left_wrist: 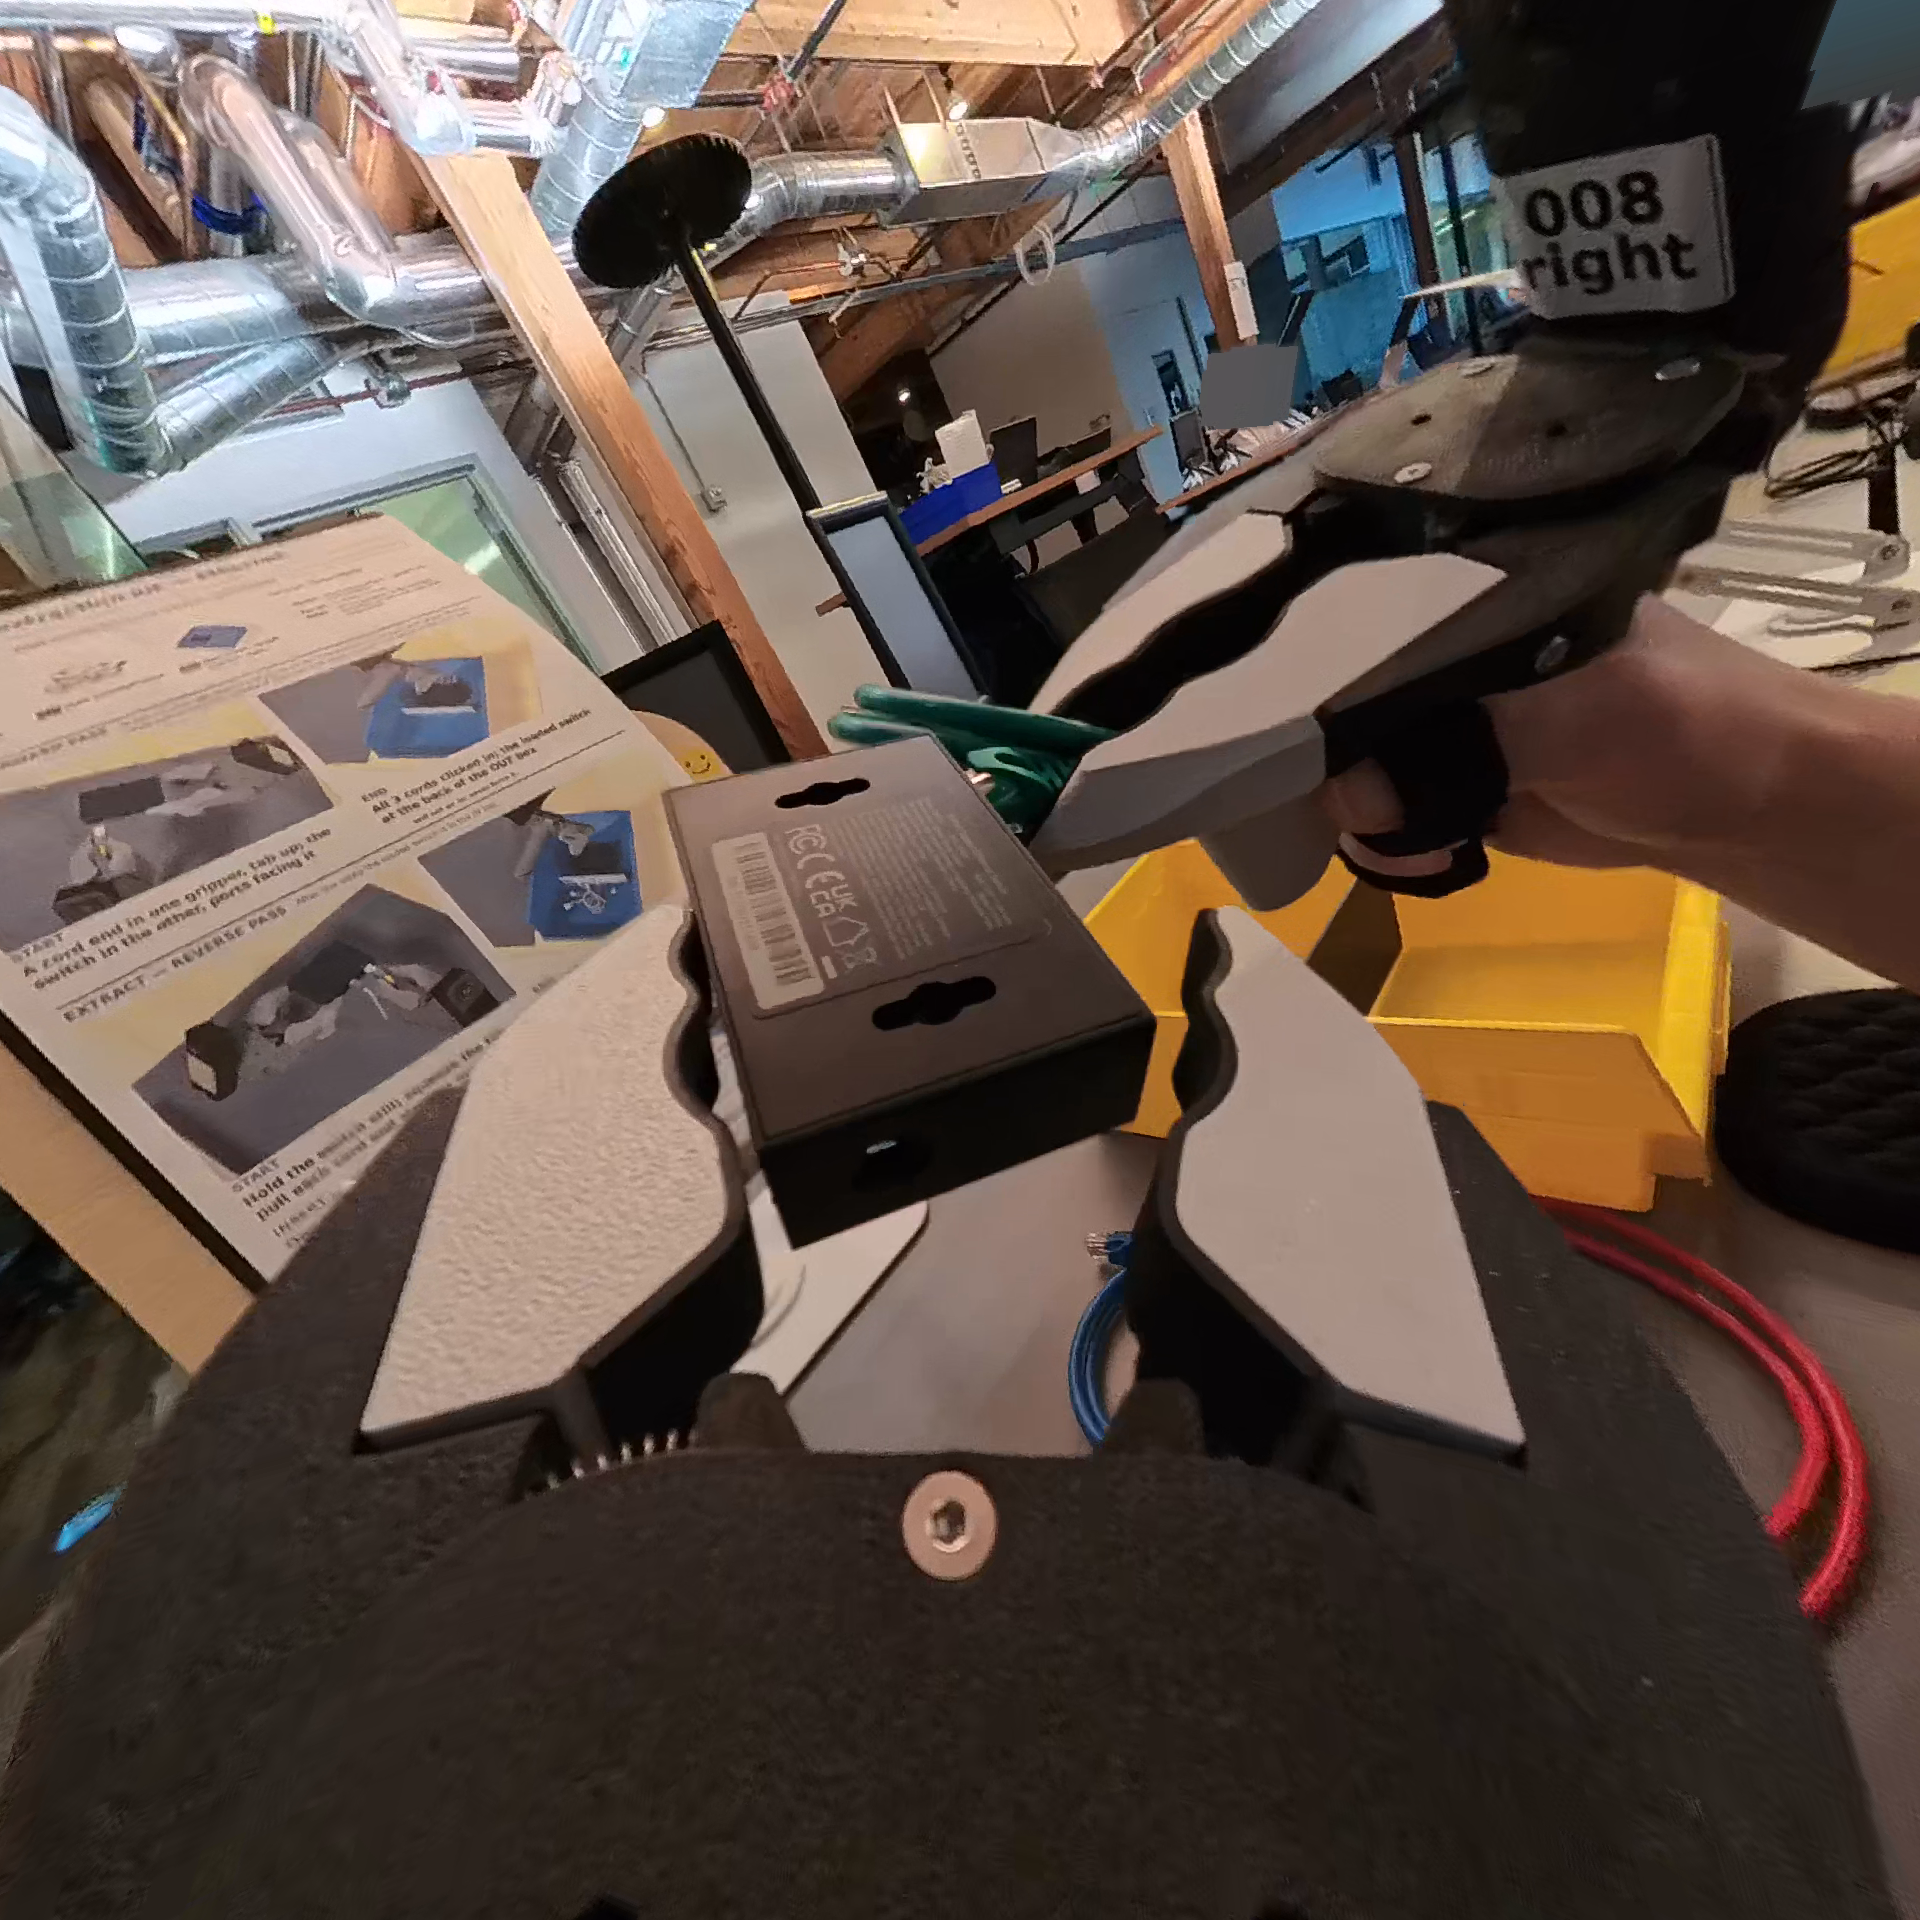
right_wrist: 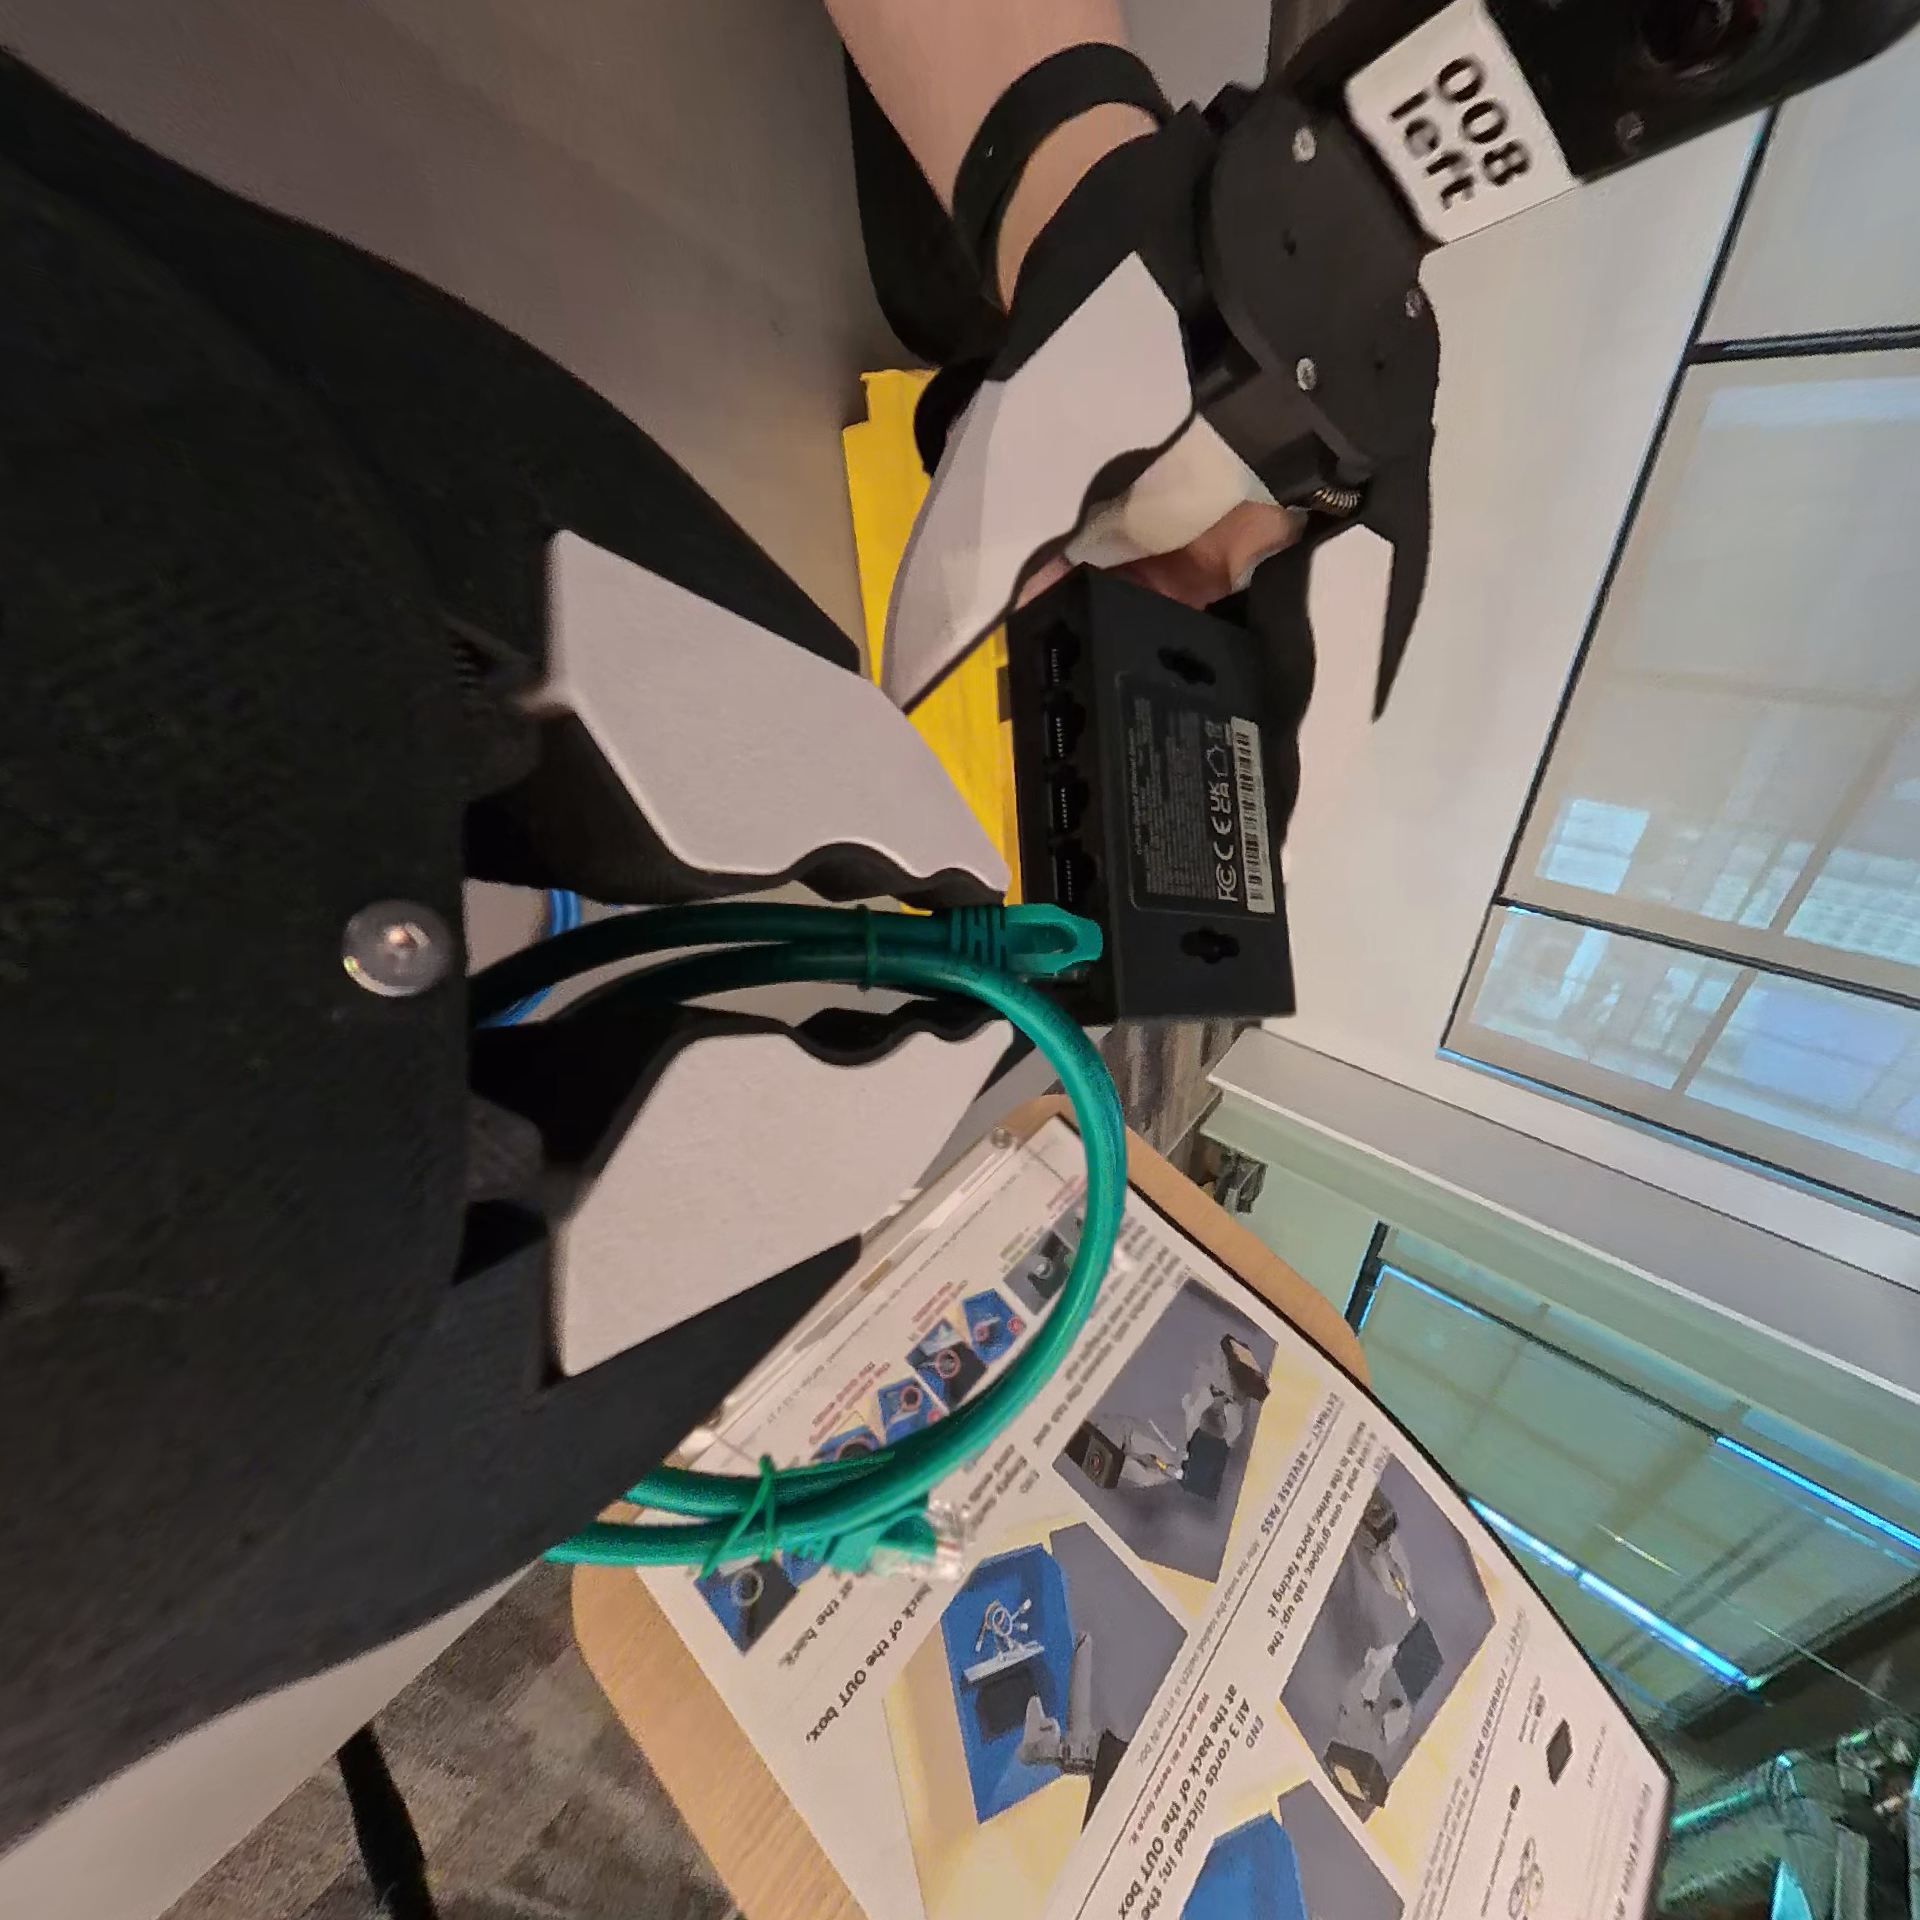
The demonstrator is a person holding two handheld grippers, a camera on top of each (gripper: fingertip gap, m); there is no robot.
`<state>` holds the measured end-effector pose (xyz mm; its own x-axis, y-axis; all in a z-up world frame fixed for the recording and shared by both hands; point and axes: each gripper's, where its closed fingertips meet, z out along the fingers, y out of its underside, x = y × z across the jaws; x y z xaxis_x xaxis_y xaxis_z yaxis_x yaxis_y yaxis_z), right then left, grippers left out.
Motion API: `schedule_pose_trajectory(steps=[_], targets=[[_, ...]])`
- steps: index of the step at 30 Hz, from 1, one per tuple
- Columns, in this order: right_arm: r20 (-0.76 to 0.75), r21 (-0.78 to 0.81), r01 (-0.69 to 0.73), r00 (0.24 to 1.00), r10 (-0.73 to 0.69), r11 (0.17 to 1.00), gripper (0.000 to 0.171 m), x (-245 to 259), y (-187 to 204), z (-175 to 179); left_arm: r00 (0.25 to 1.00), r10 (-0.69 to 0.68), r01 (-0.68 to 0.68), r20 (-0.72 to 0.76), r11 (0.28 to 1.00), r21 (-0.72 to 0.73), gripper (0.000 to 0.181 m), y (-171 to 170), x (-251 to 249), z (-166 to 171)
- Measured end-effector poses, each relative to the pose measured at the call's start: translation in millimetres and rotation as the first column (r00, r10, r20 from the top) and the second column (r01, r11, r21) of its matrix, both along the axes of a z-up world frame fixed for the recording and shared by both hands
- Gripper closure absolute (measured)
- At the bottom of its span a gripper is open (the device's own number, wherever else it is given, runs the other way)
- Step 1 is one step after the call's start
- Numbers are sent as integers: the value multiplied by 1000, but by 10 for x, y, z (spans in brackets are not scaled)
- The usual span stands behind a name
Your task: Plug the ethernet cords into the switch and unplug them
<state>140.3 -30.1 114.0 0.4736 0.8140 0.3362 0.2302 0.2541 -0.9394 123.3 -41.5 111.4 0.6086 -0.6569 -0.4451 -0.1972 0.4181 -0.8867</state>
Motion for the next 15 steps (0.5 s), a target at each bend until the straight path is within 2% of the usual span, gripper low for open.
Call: schedule_pose_trajectory(steps=[4, 8, 15], targets=[[-3, 32, -9, 1000, 9, 999, 154, 11, -45, 69, 998, 6, -3, -70, 999, 42, 93, -44, -25, 5], [1, 26, -1, 1000, 1, 1000, 155, -52, -58, 25, 1000, -14, 15, 19, 1000, -23, 93, -39, -42, 52], [-5, 0, 12, 1000, -12, 1000, 155, -45, -27, 7, 1000, 20, -19, 19, 999, -34, 98, 10, -46, 19]])
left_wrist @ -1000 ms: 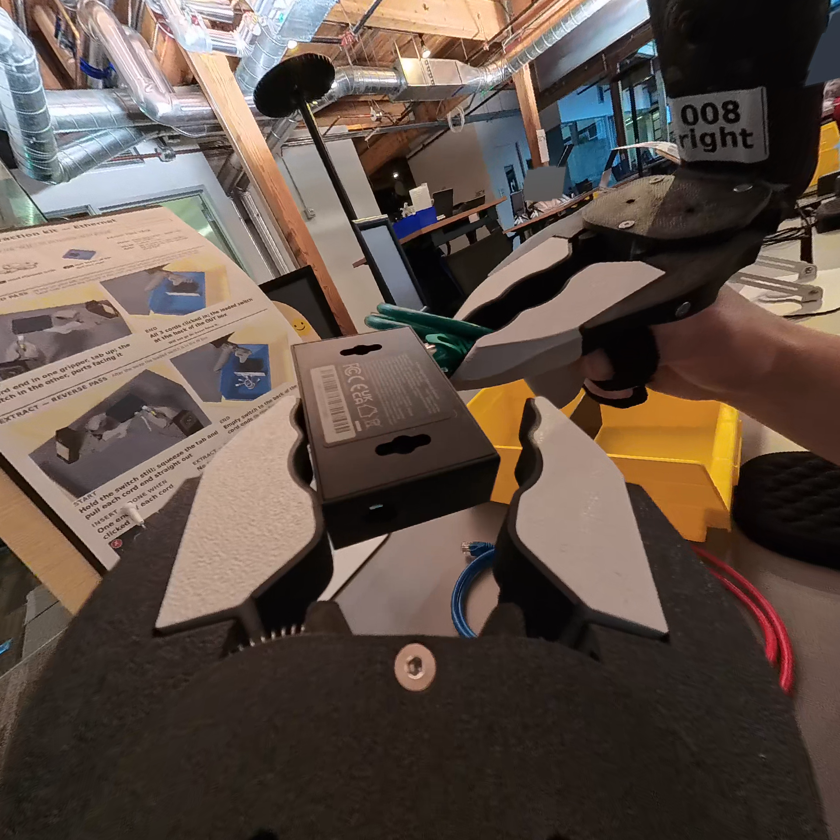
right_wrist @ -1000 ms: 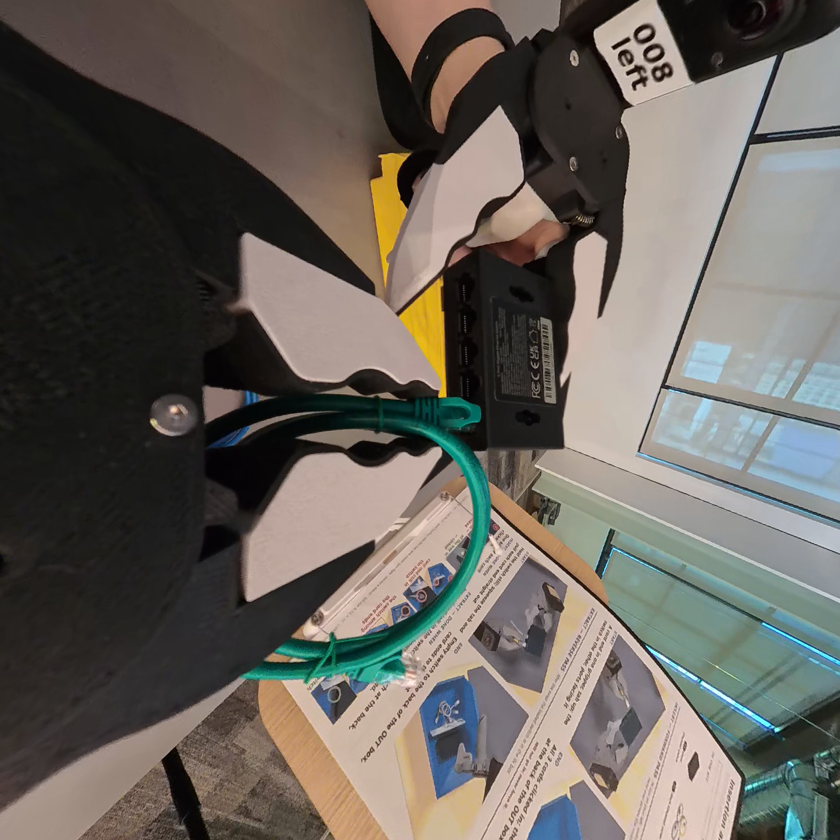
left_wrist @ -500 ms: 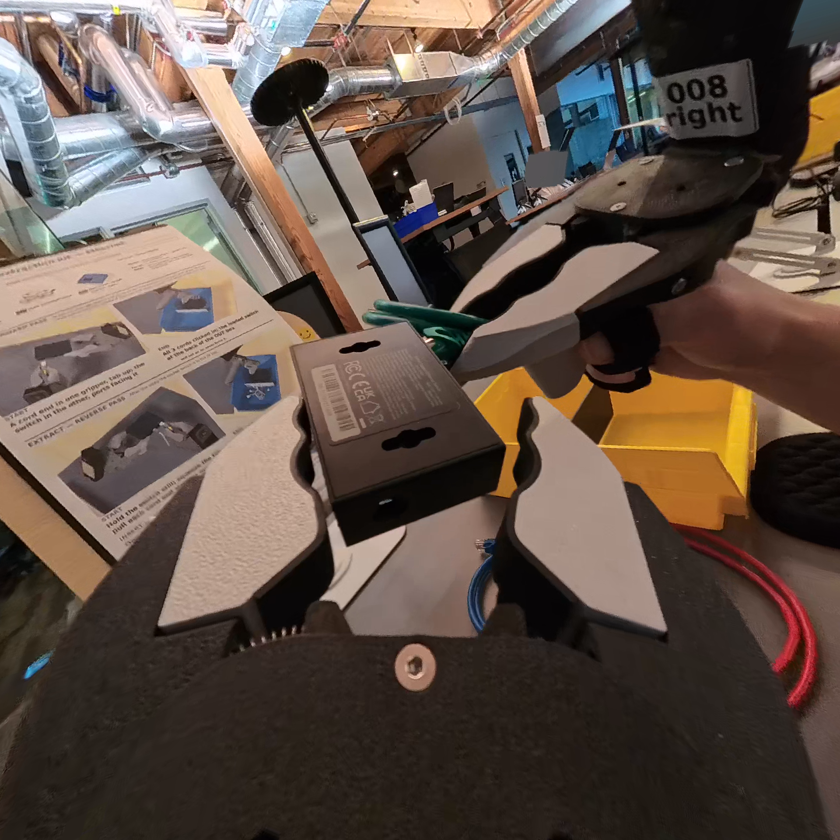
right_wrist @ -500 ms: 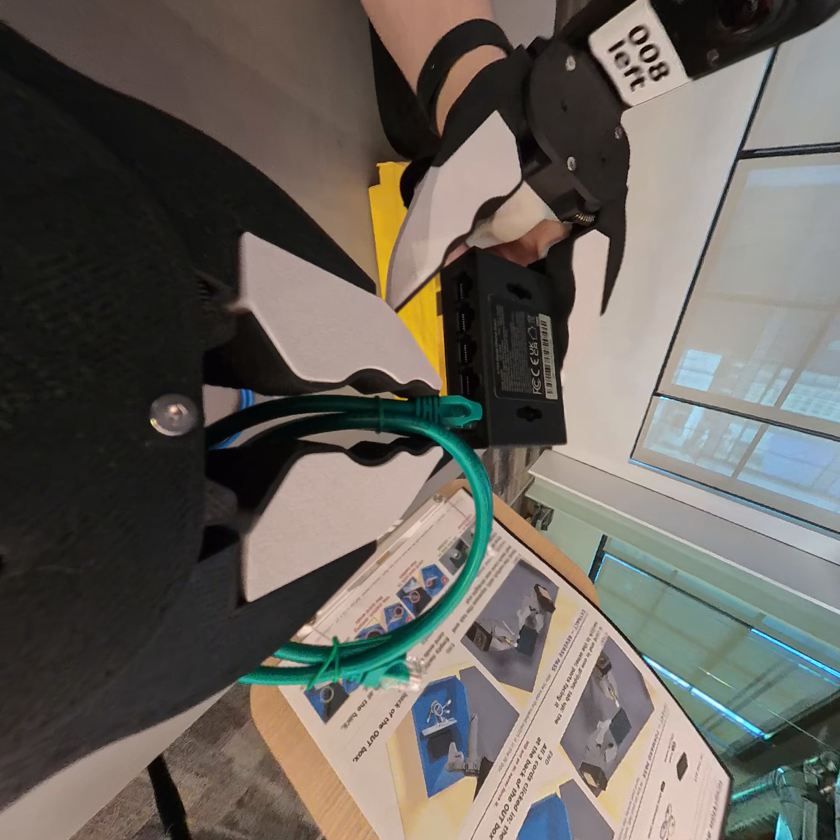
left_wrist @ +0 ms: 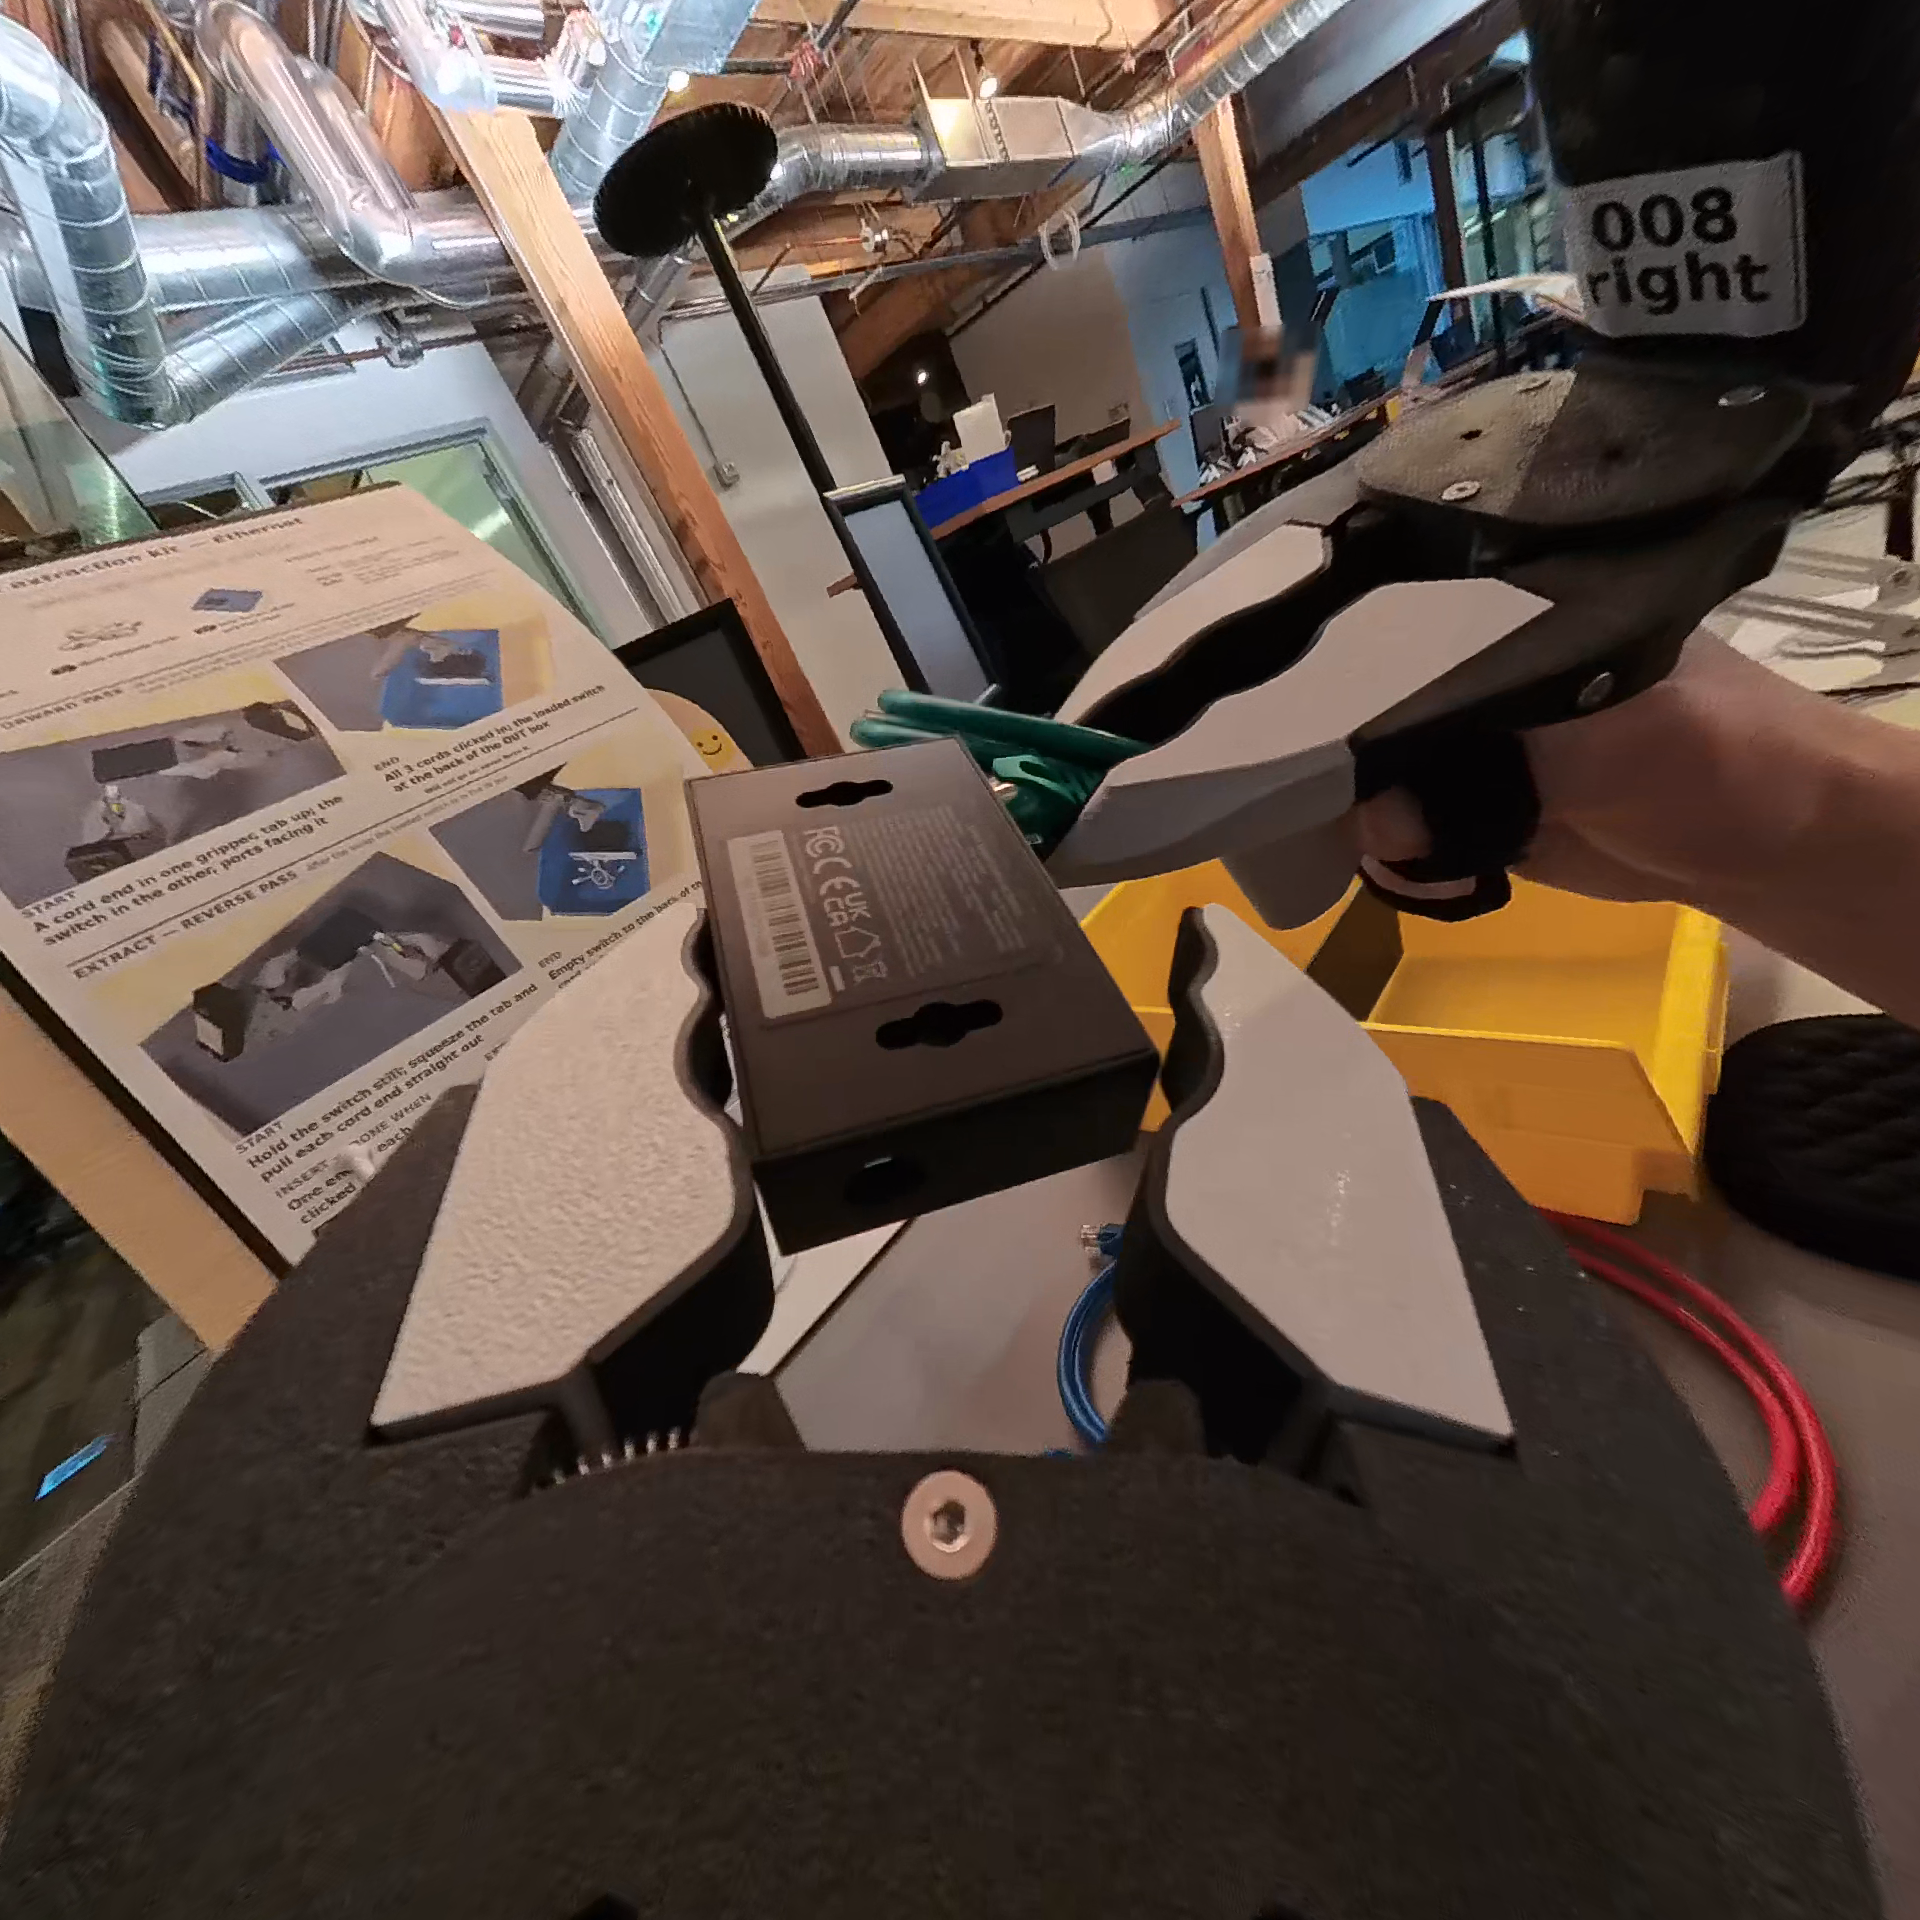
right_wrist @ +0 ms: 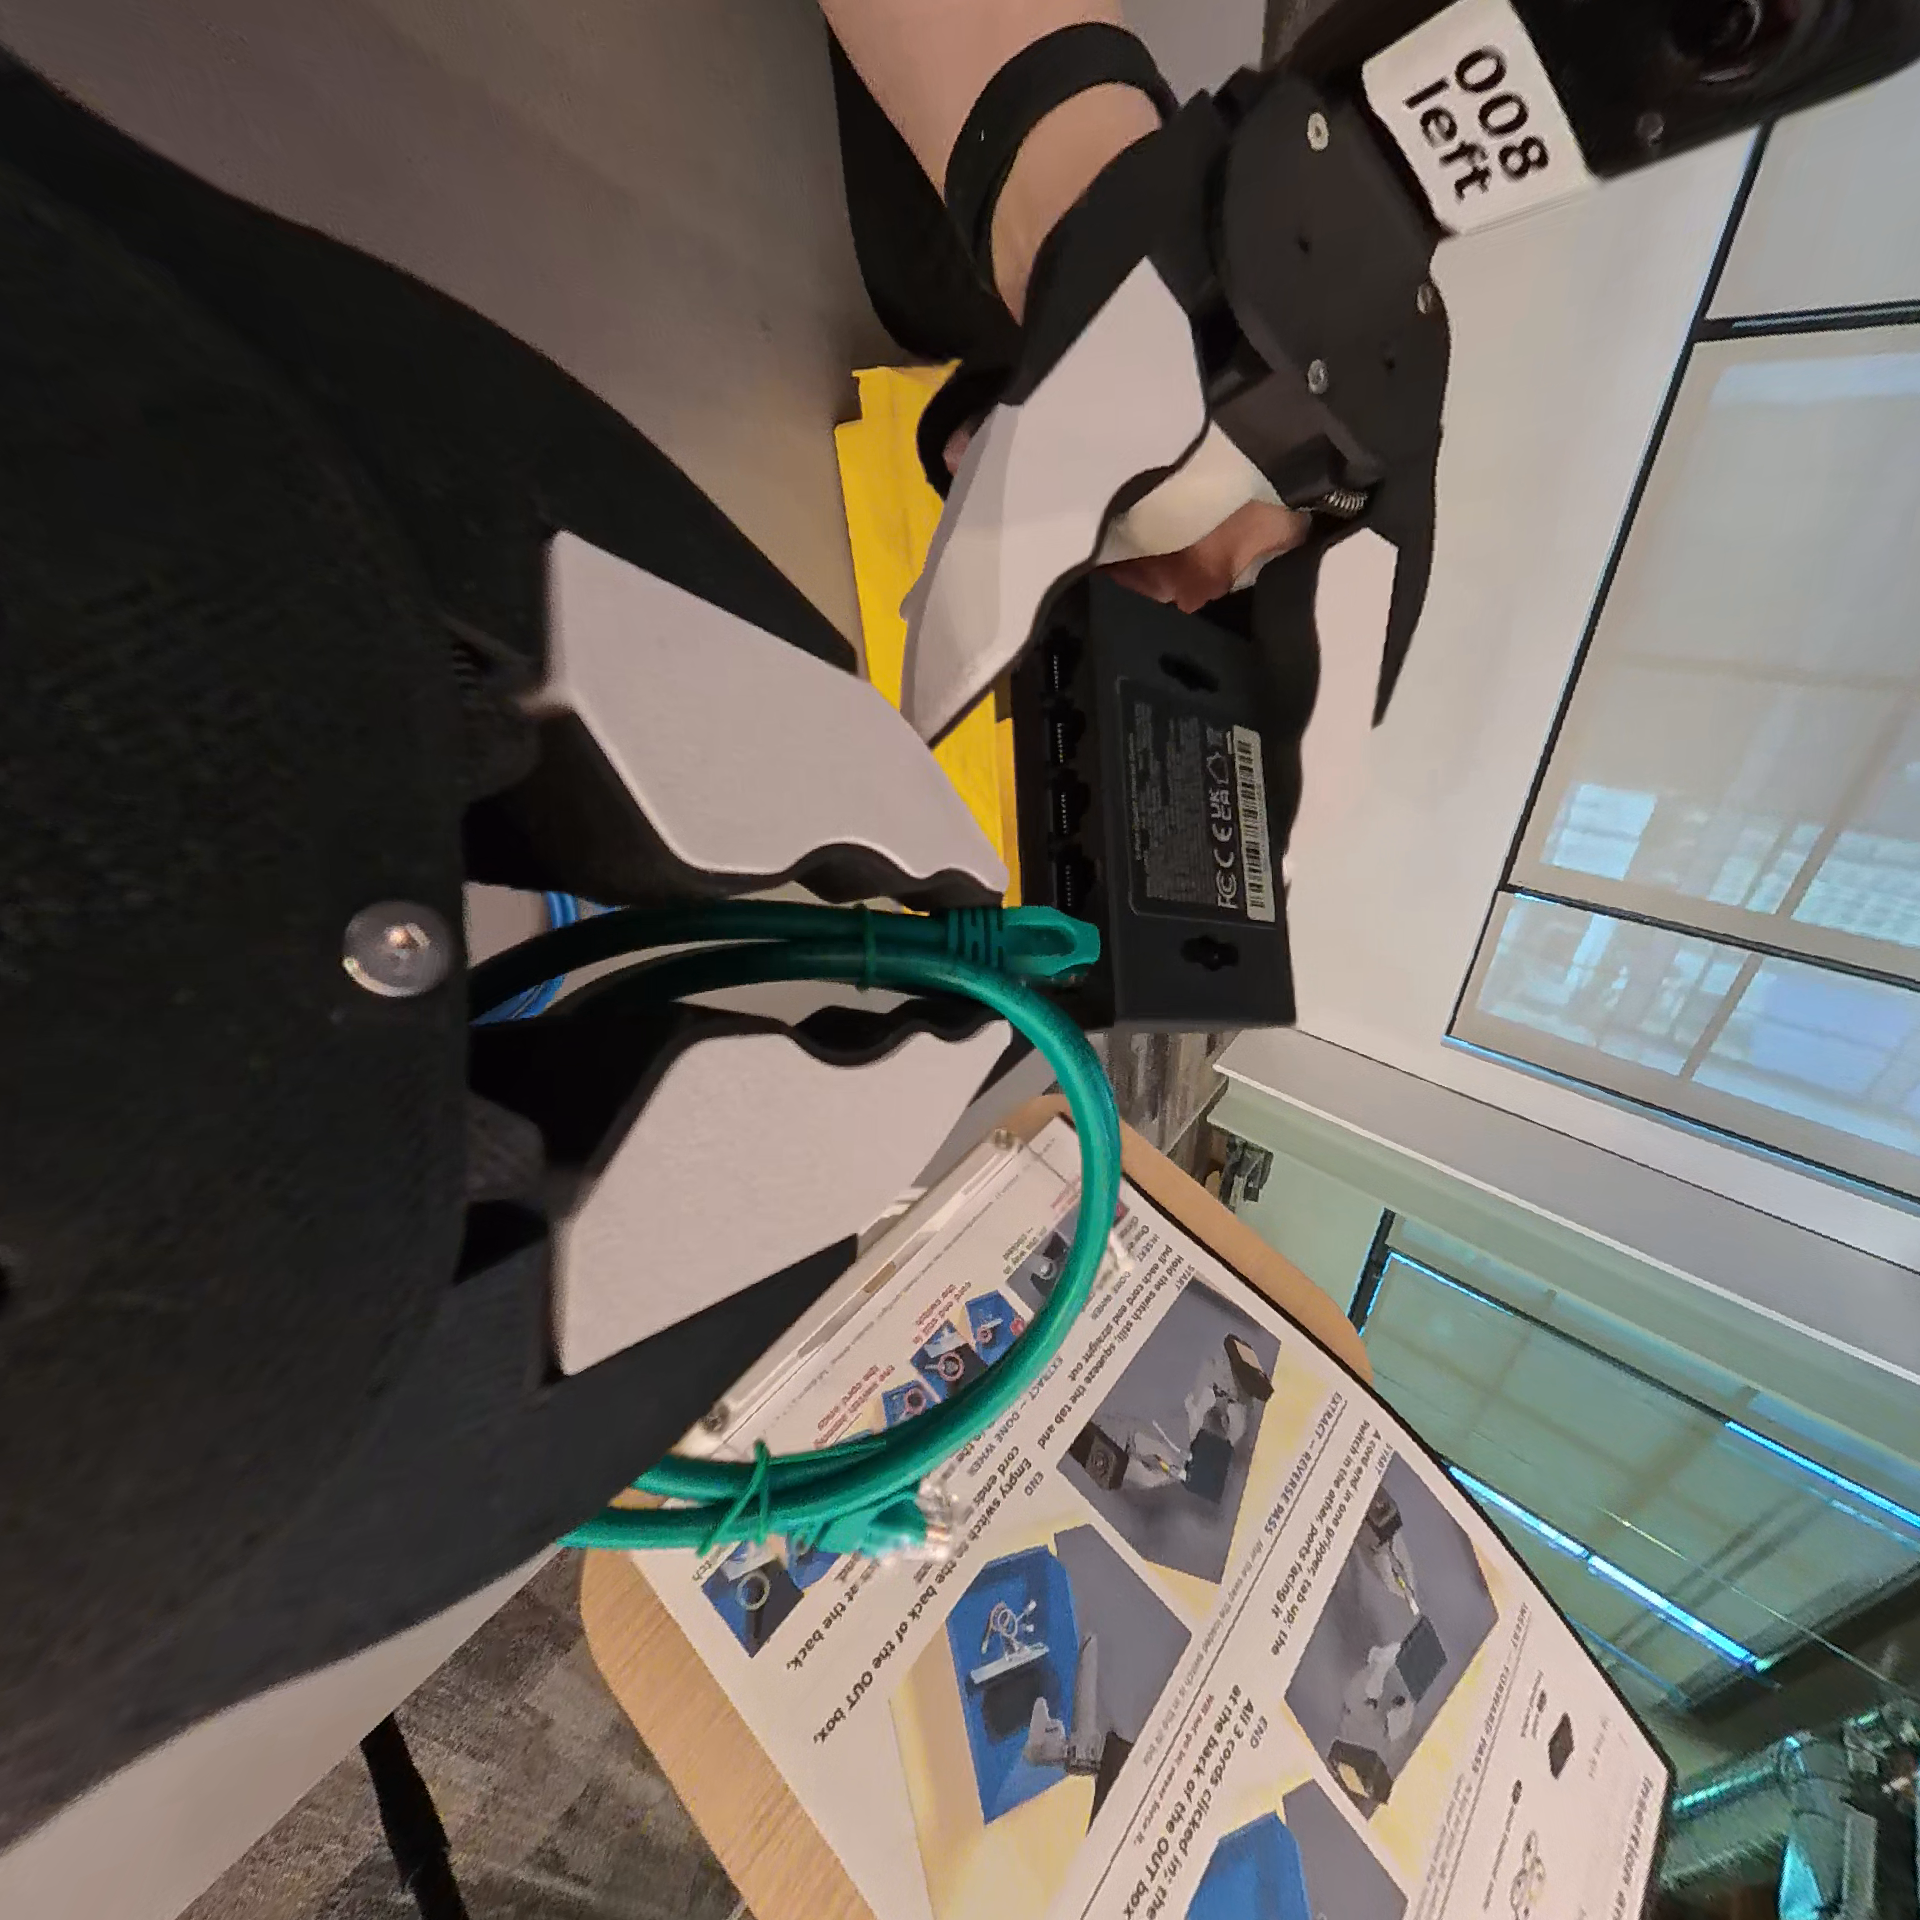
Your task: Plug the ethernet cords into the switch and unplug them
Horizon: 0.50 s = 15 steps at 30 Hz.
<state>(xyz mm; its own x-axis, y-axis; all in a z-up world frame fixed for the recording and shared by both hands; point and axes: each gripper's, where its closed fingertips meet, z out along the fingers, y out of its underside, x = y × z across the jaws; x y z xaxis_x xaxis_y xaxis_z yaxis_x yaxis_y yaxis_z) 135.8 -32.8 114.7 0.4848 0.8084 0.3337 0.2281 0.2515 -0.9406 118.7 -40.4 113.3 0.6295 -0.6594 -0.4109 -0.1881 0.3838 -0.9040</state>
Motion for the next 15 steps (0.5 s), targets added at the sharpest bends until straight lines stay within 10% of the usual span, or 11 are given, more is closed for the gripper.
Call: schedule_pose_trajectory(steps=[15], targets=[[-277, -321, -38, 959, -56, 946, 153, 160, 320, -28, 970, 200, -206, 136, 978, 28, 98, 307, -176, 86]])
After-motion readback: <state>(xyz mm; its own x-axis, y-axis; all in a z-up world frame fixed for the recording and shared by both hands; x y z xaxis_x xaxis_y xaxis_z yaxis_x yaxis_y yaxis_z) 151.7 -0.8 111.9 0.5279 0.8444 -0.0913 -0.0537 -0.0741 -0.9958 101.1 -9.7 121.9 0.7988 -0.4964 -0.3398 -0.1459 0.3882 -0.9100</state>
